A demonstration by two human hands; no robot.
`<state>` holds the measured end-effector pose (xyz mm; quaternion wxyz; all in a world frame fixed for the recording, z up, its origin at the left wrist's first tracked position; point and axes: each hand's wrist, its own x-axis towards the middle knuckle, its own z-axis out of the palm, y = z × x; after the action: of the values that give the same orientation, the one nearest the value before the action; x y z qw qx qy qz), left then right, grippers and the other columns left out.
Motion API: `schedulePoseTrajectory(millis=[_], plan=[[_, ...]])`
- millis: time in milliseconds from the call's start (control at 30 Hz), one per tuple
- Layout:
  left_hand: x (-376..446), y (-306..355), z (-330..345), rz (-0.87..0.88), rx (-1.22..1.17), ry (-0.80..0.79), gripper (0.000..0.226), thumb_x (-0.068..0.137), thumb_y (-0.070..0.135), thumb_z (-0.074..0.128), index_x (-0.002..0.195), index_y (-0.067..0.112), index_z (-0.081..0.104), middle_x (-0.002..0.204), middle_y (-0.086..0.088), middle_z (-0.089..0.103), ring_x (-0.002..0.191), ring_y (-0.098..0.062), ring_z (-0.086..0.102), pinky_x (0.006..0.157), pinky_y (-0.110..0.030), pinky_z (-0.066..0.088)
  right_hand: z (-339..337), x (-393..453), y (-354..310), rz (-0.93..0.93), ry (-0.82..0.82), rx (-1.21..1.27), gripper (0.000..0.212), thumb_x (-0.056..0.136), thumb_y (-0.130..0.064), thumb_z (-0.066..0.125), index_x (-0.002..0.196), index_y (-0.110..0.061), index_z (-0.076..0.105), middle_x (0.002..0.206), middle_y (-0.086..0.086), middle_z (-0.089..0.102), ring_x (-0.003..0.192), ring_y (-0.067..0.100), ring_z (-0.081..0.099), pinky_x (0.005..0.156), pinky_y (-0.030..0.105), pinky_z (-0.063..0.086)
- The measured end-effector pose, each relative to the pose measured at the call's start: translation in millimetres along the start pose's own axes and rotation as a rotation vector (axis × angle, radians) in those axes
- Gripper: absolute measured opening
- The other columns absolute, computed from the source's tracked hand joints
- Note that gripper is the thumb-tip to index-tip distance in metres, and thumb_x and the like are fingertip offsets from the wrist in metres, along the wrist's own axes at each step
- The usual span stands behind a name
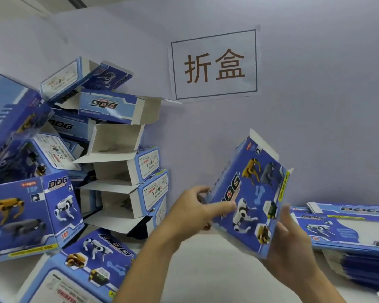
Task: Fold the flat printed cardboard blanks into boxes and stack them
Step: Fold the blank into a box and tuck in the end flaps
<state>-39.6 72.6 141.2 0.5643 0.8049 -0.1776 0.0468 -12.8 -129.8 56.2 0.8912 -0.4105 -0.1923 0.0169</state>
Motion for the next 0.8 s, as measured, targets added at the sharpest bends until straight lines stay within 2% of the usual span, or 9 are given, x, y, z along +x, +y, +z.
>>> schedulePoseTrajectory(millis=[67,167,267,333,400,467,567,700,800], plan=[[4.7,33.8,-26.5,0.04,-0.033,0.062,0.062,0.066,0.058,0.079,0.113,0.021,0.066,0.099,-0.004,0.076,0.081,-0.019,0.074,0.068,-0.033,0.061,-7.3,-2.8,1.4,0.081,-0.015,0.084,0.08,0.055,-0.066,0.085,0.121,-0.023,0.072,0.14,0.016,0.057,0.126,0.045,0.055,0.103,0.065,0.039],[19.5,90.2,-76.8,0.168,-0.126,0.31,0.062,0.067,0.067,0.068,0.101,0.016,0.073,0.1,-0.012,0.076,0.086,-0.031,0.073,0.07,-0.041,0.062,-18.1,-2.7,9.5,0.189,0.125,0.041,0.095,0.035,-0.061,0.092,0.117,-0.017,0.073,0.13,0.018,0.064,0.114,0.044,0.063,0.094,0.061,0.043],[50.6,146.1,-135.4,0.225,-0.124,0.658,0.075,0.074,0.077,0.056,0.119,0.018,0.065,0.116,-0.008,0.071,0.103,-0.03,0.069,0.088,-0.052,0.057,-18.7,-4.4,13.5,0.287,0.228,-0.018,0.072,0.069,-0.063,0.062,0.124,-0.017,0.069,0.128,0.017,0.066,0.112,0.044,0.064,0.092,0.058,0.043],[70.9,180.3,-173.3,0.198,-0.188,0.811,0.069,0.085,0.071,0.052,0.126,0.016,0.056,0.107,-0.006,0.072,0.088,-0.023,0.072,0.067,-0.039,0.062,-21.7,-3.4,17.9,0.331,0.262,-0.052,0.067,0.076,-0.057,0.051,0.129,-0.018,0.065,0.128,0.019,0.066,0.116,0.045,0.061,0.09,0.059,0.044],[82.1,206.1,-205.2,0.123,-0.274,0.812,0.064,0.091,0.072,0.042,0.121,0.017,0.055,0.097,-0.006,0.073,0.075,-0.023,0.071,0.05,-0.031,0.059,-18.9,-0.9,20.1,0.358,0.292,-0.082,0.065,0.076,-0.052,0.05,0.129,-0.016,0.062,0.127,0.022,0.064,0.115,0.048,0.059,0.092,0.062,0.042],[86.8,218.7,-227.3,0.114,-0.328,0.713,0.069,0.091,0.076,0.035,0.11,0.016,0.063,0.093,-0.01,0.074,0.078,-0.028,0.068,0.049,-0.031,0.059,-17.4,3.8,21.1,0.388,0.307,-0.082,0.062,0.08,-0.048,0.05,0.129,-0.011,0.059,0.127,0.027,0.061,0.112,0.05,0.059,0.099,0.065,0.038],[101.5,215.5,-239.0,0.228,-0.367,0.642,0.065,0.09,0.071,0.048,0.124,0.017,0.058,0.112,-0.01,0.066,0.096,-0.025,0.067,0.072,-0.035,0.062,-17.9,6.6,21.5,0.436,0.312,-0.051,0.052,0.095,-0.045,0.043,0.128,-0.009,0.057,0.128,0.03,0.057,0.113,0.053,0.057,0.099,0.066,0.036],[118.9,177.2,-204.3,0.354,-0.043,0.758,0.052,0.098,0.041,0.056,0.135,0.005,0.049,0.121,-0.019,0.06,0.097,-0.025,0.059,0.085,-0.037,0.058,-17.3,6.1,24.5,0.424,0.345,-0.097,0.041,0.096,-0.039,0.048,0.119,-0.009,0.066,0.122,0.027,0.063,0.111,0.05,0.06,0.093,0.061,0.042],[115.7,141.7,-146.2,0.508,0.308,0.776,0.037,0.099,0.021,0.055,0.133,0.009,0.052,0.131,-0.011,0.055,0.108,-0.021,0.055,0.095,-0.036,0.05,-15.6,6.5,25.4,0.289,0.421,-0.258,0.027,0.098,-0.027,0.053,0.112,-0.012,0.071,0.108,0.019,0.071,0.1,0.041,0.068,0.082,0.048,0.047]])
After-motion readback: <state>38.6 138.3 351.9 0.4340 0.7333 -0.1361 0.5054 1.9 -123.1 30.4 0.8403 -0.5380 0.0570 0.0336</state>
